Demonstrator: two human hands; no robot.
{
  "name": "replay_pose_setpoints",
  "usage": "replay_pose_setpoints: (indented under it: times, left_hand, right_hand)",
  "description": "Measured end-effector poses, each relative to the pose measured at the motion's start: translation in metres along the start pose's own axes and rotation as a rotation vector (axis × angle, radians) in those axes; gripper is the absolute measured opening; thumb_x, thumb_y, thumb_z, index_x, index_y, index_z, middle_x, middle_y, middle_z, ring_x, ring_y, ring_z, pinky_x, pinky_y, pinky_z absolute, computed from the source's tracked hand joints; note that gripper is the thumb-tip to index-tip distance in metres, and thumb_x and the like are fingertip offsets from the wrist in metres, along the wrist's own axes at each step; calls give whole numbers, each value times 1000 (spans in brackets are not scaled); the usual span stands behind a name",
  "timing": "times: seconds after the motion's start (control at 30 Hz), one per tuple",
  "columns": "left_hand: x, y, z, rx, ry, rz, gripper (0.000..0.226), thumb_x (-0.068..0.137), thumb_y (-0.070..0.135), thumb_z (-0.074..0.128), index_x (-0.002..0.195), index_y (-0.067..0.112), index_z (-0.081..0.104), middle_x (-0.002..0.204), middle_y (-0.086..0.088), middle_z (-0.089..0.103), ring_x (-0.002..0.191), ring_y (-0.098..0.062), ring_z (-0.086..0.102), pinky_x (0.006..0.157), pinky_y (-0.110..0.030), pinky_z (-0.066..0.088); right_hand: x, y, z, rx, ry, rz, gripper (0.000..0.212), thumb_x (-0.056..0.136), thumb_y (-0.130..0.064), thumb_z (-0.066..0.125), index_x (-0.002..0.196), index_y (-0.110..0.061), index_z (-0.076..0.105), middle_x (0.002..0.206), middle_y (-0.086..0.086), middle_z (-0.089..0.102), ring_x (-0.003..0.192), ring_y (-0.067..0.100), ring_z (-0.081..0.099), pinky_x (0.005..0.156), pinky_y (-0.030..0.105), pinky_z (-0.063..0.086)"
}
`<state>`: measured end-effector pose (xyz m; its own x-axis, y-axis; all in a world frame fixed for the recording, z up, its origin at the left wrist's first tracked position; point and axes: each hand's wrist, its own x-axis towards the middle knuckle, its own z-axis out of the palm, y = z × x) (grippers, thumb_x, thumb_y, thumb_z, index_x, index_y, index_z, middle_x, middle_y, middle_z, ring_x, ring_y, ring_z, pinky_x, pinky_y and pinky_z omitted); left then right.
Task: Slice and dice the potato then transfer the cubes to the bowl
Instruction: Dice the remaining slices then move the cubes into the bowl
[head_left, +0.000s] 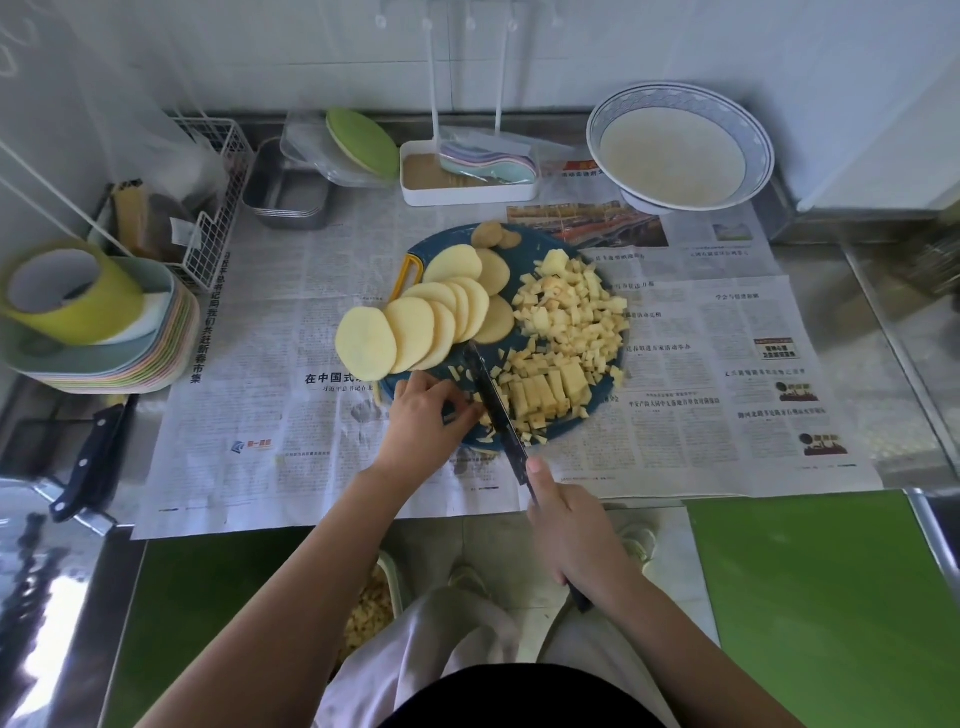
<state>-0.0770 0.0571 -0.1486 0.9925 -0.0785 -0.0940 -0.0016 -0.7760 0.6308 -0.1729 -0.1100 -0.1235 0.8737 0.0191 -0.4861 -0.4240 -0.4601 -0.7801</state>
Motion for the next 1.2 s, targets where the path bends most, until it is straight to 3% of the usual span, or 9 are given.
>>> replay_pose_setpoints:
  times: [0.13,0.27,0.4,0.6,0.73,0.83,0.93,1.07,1.2]
  left_hand:
    - [4,3,-3,45,-72,-15,30,85,40,68,95,12,68,102,-1,38,99,-16,28,82,-22,25]
    - [12,6,-8,52,-152,-58,25,83,42,70,91,18,69,100,0,38,105,-20,33,81,-23,24]
    - [17,7,-11,86,-205,-48,24,83,42,70,91,20,68,97,1,40,112,-24,36,83,-27,26]
    - [19,8,-13,95,-232,-51,23,83,41,70,92,20,67,98,1,40,114,-25,37,88,-30,29]
    - [20,8,-13,70,-237,-65,20,82,38,71,89,20,67,99,2,40,116,-25,36,93,-33,30]
    - [20,7,-12,54,-243,-74,18,83,37,71,86,21,64,100,1,40,118,-25,36,93,-31,28]
    - [20,8,-11,78,-242,-61,15,85,36,69,84,23,62,100,1,42,117,-25,38,93,-32,30]
    - [18,10,-10,82,-217,-55,14,87,35,67,81,26,58,96,3,42,113,-22,39,88,-30,32]
    - [17,9,-12,65,-228,-31,11,87,30,67,82,23,60,94,2,46,105,-18,42,82,-26,32]
  right_hand:
    - [3,4,4,-14,38,16,69,99,-57,24,55,-7,42,35,0,34,31,12,35,46,28,33]
    - [4,3,5,34,25,88,67,97,-59,26,56,-9,40,36,-3,36,31,9,35,42,25,33]
    - [3,-2,5,151,-21,153,65,95,-60,29,61,-6,43,37,3,32,29,16,32,34,21,29]
    - [5,-3,11,256,-39,267,64,84,-70,31,59,-11,37,39,0,30,32,17,29,36,21,28]
    - [5,-4,16,85,3,200,63,92,-64,25,54,-15,32,42,-3,32,35,11,31,42,26,27]
    - [8,-11,18,-126,66,158,59,101,-49,18,61,-11,40,52,0,40,46,9,38,47,20,29]
    - [10,-11,18,-71,78,151,62,100,-53,22,55,-13,38,51,0,41,47,11,38,48,22,31]
    - [7,-3,9,117,63,195,57,94,-60,32,61,-16,45,54,1,43,47,13,39,48,24,33]
    - [15,0,-8,82,74,166,67,97,-60,26,58,-8,43,44,4,40,31,12,38,37,22,33]
